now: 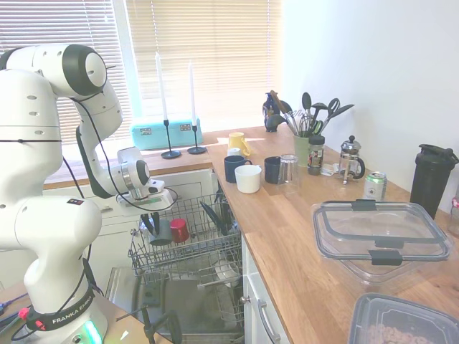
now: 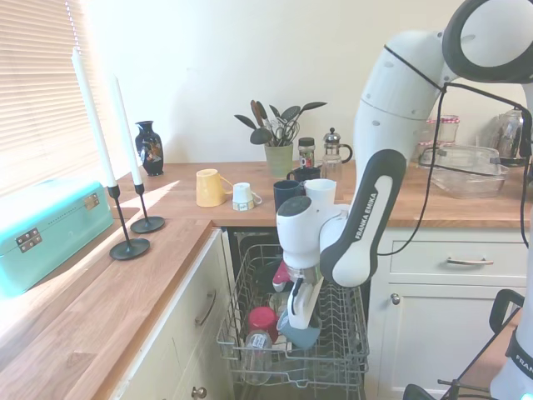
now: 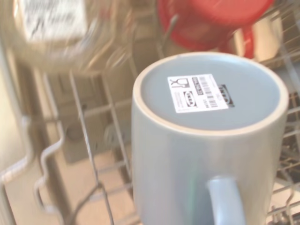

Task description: Move a mug from dishwasher to table

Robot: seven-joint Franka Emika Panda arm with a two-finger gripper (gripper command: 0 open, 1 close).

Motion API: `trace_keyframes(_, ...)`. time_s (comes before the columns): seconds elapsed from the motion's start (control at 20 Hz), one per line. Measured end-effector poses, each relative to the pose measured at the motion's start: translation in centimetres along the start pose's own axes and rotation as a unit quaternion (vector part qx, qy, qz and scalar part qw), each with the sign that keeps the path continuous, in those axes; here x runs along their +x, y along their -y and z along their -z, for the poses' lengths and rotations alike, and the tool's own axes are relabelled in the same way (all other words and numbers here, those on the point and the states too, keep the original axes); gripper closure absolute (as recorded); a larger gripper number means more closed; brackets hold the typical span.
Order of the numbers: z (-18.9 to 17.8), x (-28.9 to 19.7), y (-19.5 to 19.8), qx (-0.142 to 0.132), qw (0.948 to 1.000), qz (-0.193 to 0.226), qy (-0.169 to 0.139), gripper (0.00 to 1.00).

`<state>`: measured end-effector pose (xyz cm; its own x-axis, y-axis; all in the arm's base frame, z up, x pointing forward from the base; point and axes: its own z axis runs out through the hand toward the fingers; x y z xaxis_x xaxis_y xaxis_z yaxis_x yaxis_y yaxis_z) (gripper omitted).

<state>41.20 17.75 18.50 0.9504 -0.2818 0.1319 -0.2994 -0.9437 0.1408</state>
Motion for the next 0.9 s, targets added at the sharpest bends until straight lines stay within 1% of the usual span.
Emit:
trace_keyframes(0.25, 3.6, 2.8, -1.7, 0.026, 0.9984, -0.043, -0.024, 1.00)
trace_keyframes(0.45, 6.2, 4.6, -3.1, 0.043, 0.9953, -0.078, -0.038, 1.00)
trace_keyframes(0.65, 9.4, 6.5, -4.9, 0.061, 0.9894, -0.119, -0.057, 1.00)
trace_keyframes(0.9, 14.0, 9.5, -9.4, 0.085, 0.9779, -0.175, -0.077, 1.00)
